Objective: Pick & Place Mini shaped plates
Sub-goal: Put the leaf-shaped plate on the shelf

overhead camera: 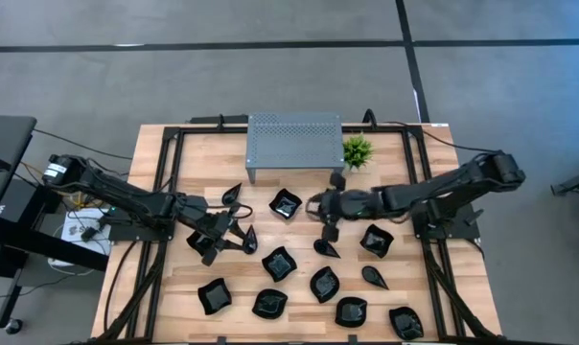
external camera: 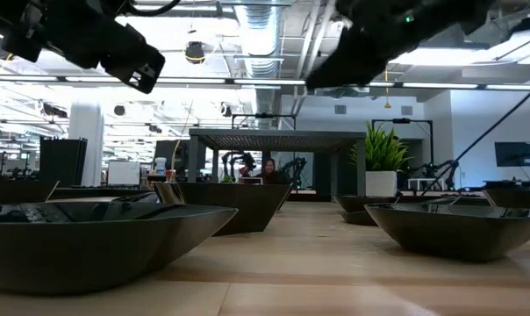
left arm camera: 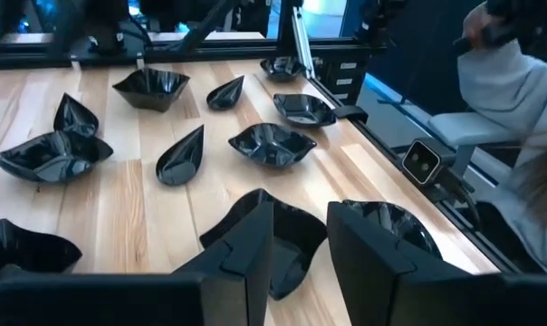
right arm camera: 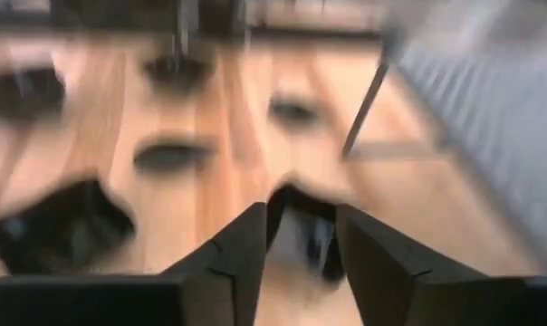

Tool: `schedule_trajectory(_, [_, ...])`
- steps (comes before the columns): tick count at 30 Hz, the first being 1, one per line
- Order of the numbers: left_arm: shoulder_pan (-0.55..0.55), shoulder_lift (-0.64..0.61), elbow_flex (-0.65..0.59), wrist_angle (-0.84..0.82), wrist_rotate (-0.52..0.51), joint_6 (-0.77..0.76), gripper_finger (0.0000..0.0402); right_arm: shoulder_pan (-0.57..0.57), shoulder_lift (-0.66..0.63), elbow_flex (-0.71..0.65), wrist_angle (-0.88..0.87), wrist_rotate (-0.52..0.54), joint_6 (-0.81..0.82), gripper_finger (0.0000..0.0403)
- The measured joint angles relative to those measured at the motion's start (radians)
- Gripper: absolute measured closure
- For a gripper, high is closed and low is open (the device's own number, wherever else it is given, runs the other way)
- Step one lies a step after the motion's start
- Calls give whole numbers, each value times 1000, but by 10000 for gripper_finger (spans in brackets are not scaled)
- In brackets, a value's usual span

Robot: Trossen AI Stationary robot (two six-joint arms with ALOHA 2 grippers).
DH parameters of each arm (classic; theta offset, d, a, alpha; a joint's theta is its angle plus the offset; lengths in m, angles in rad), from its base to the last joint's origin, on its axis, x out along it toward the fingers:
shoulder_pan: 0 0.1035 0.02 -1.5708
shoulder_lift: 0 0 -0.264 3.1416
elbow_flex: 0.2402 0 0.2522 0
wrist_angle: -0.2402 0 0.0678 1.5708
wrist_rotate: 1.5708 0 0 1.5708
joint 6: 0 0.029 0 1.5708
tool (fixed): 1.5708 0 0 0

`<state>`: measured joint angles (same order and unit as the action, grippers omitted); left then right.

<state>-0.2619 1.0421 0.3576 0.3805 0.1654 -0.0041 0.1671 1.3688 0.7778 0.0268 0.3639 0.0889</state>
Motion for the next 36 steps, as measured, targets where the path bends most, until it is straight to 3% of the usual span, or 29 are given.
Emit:
schedule_trajectory(4, [0, -2, 0, 1, -2, 0, 293, 11, 84, 72, -221, 4, 233, 238])
schedule_trajectory(8, [0, -2, 0, 2, -27, 0, 293, 22, 174, 103, -348, 33, 311, 230])
schedule_trajectory(13, [0, -6, 0, -1, -86, 4, 293, 12, 244, 113, -348, 58, 322, 231])
schedule_trajectory(28, [0, -9, 0, 1, -95, 7, 293, -47, 305, 112, -381, -8, 534, 233])
schedule_trajectory(36, [0, -9, 0, 2, -95, 5, 293, -44, 351, 113, -381, -26, 540, 233])
